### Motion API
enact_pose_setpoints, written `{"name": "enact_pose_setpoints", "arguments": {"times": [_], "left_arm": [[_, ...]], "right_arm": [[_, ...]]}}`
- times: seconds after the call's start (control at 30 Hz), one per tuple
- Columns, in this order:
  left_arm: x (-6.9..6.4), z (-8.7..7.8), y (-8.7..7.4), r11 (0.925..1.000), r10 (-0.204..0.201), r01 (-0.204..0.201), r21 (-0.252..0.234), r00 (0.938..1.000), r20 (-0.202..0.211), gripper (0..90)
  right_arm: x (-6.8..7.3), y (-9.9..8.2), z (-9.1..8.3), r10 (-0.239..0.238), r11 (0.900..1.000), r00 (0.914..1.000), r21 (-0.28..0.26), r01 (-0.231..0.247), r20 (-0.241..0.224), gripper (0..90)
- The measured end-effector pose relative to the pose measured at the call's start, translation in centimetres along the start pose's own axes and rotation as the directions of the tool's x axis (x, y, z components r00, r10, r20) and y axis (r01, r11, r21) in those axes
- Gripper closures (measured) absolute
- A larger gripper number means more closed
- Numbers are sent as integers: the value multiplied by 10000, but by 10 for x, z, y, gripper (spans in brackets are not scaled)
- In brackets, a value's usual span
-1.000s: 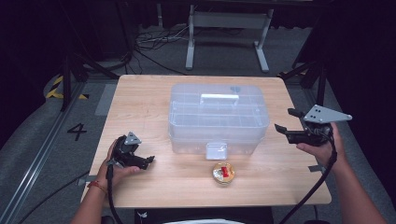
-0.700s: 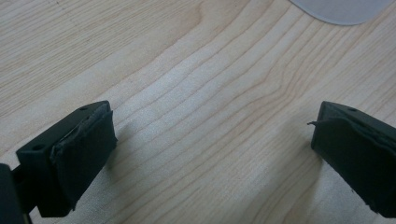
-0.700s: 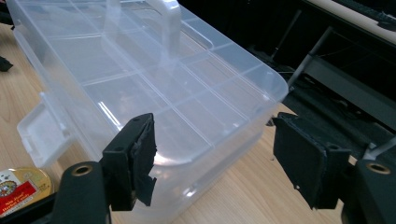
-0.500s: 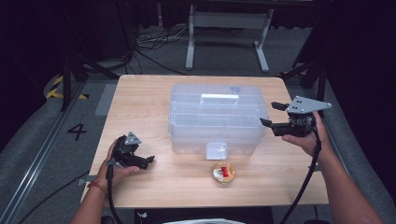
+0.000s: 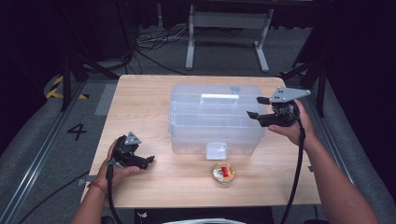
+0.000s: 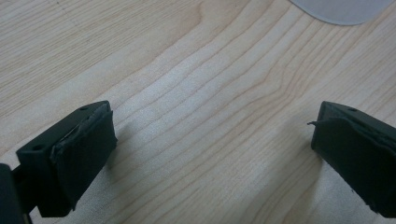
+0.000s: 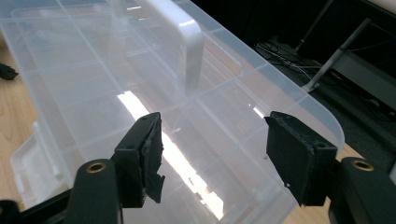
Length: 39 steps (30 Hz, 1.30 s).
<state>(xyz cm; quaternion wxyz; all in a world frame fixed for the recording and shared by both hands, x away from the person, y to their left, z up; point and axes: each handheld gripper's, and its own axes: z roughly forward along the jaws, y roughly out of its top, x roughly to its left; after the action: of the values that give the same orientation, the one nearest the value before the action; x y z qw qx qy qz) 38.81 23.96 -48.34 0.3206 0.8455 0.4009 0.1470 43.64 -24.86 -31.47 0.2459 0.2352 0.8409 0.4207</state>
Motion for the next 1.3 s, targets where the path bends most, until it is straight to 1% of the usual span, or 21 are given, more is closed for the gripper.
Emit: {"name": "enact_pose_setpoints", "arguments": {"times": [0.03, 0.07, 0.1, 0.17, 0.23, 0.33, 0.37, 0.47, 0.53, 0.57, 0.67, 0.7, 0.8, 0.87, 0.9, 0.97, 1.03, 1.13, 1.2, 1.23, 1.3], "left_arm": [[0, 0, 0, 10000, 2, -2, 2, 10000, -1, 2], [0, 0, 0, 10000, -3, 3, -1, 10000, 0, 2], [0, 0, 0, 10000, -3, 3, -1, 10000, 0, 2], [0, 0, 0, 10000, -3, 3, 0, 10000, -2, 2], [0, 0, 0, 10000, 1, -1, 0, 10000, -3, 2], [0, 0, 0, 10000, 4, -4, 0, 10000, -5, 2], [0, 0, 0, 10000, 2, -2, 1, 10000, -4, 2], [0, 0, 0, 10000, 7, -7, -5, 10000, -10, 3], [0, 0, 0, 10000, 18, -18, -9, 10000, -23, 4], [0, 0, 0, 10000, 47, -47, -22, 10000, -45, 4], [0, 0, 0, 10000, 17, -17, -13, 10000, -25, 4], [0, 0, 0, 10000, 1, -1, -7, 10000, -11, 4], [0, 0, 0, 10000, 10, -10, -1, 10000, -26, 4], [0, 0, 0, 10000, 50, -50, -22, 10000, -57, 4], [0, 0, 0, 10000, 10, -10, -3, 10000, -28, 4], [0, 0, 0, 10000, 46, -46, -24, 10000, -56, 5], [0, 0, 0, 10000, 11, -11, 0, 10000, -25, 4], [0, 0, 0, 10000, 24, -24, -8, 10000, -35, 4], [0, 0, 0, 10000, 8, -8, 1, 10000, -26, 4], [0, 0, 0, 10000, 50, -50, -19, 10000, -58, 4], [0, 0, 0, 10000, 9, -9, -1, 10000, -35, 4]], "right_arm": [[0, 2, 2, 7, 10000, 10000, -45, -7, 23, 373], [0, 4, 4, 48, 10000, 10000, -73, -48, -78, 380], [0, 4, 4, 48, 10000, 10000, -73, -48, -78, 380], [0, 10, 11, -26, 10000, 10000, -23, 26, -92, 393], [-1, 14, 14, 26, 10000, 9997, -23, -27, -242, 419], [-1, 18, 17, -12, 10000, 9999, -9, 12, -150, 424], [0, 20, 20, -108, 9999, 9998, 76, 109, -183, 446], [0, 23, 24, -124, 9997, 9999, 210, 127, -119, 458], [1, 25, 28, -142, 9995, 9998, 268, 146, -148, 474], [2, 27, 31, -221, 9990, 9997, 383, 225, -110, 494], [2, 28, 34, -245, 9986, 9997, 475, 248, -59, 501], [2, 30, 36, -157, 9986, 9996, 493, 167, -217, 510], [4, 35, 39, -326, 9977, 9992, 579, 338, -222, 520], [5, 36, 40, -321, 9976, 9992, 604, 334, -232, 523], [5, 38, 41, -322, 9972, 9993, 665, 334, -191, 548], [5, 40, 43, -318, 9970, 9991, 696, 337, -281, 593], [6, 42, 44, -429, 9955, 9988, 835, 446, -220, 635], [6, 44, 46, -314, 9964, 9985, 778, 349, -449, 711], [8, 45, 48, -343, 9961, 9984, 800, 378, -454, 740], [9, 46, 49, -408, 9956, 9983, 832, 441, -414, 739], [9, 48, 49, -471, 9945, 9983, 917, 502, -350, 738]]}}
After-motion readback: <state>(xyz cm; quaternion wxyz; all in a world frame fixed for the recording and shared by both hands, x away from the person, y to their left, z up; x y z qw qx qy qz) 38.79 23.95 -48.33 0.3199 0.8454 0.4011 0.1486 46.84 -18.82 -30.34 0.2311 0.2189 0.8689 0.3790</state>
